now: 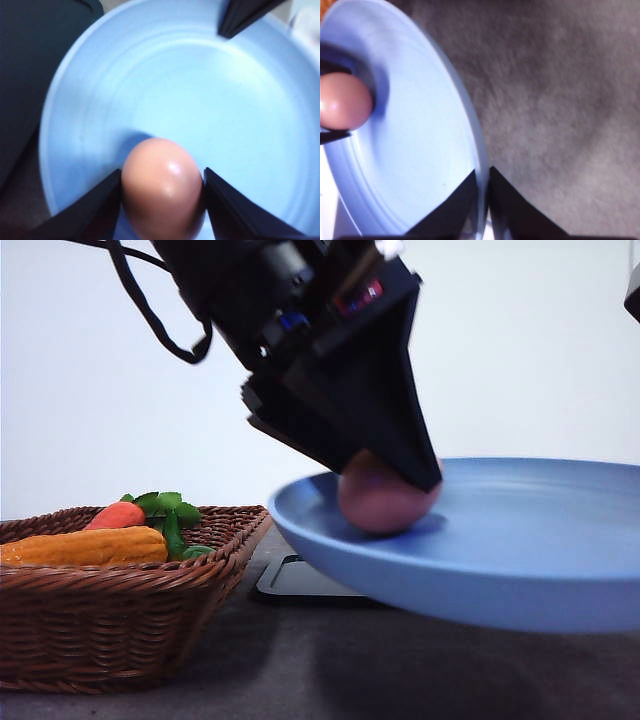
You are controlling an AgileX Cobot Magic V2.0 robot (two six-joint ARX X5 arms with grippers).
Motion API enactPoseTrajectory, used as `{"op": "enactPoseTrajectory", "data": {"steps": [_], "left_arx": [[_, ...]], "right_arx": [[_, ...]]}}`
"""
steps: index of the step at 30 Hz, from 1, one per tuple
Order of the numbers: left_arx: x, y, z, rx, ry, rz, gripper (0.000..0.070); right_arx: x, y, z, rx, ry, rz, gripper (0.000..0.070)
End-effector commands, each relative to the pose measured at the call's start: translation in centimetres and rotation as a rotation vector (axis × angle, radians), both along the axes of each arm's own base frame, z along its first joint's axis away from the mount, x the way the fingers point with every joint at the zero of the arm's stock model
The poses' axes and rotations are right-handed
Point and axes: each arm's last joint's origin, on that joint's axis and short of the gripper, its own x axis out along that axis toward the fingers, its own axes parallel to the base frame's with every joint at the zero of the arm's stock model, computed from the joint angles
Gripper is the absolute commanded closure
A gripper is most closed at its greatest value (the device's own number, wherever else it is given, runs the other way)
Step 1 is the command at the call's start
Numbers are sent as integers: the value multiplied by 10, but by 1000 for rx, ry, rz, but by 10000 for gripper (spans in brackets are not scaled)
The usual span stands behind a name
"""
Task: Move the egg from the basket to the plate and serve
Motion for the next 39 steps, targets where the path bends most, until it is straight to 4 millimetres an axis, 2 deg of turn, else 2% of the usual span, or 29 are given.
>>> {"op": "enactPoseTrajectory", "data": {"steps": [1,3,8,15,21,27,33,39], "left_arx": [[0,-7,-1,2,-30,-34,508],[0,-8,-3,5,-27,-34,484],[-1,-9,-3,0,-14,-25,343],[-5,-4,9,-32,27,29,340],[-16,15,42,-120,-13,44,341],[-30,46,85,-256,-97,65,341],[-47,81,121,-383,-198,133,341],[-65,113,142,-442,-293,211,341]], "right_arx": [[1,1,0,11,-5,25,700],[1,1,0,9,-2,28,700],[0,1,0,8,3,29,700],[2,1,-4,3,33,28,700],[16,4,-14,0,52,27,700],[38,6,-29,55,57,7,700],[65,2,-42,75,65,-46,700],[102,-5,-38,77,52,-90,700]]}}
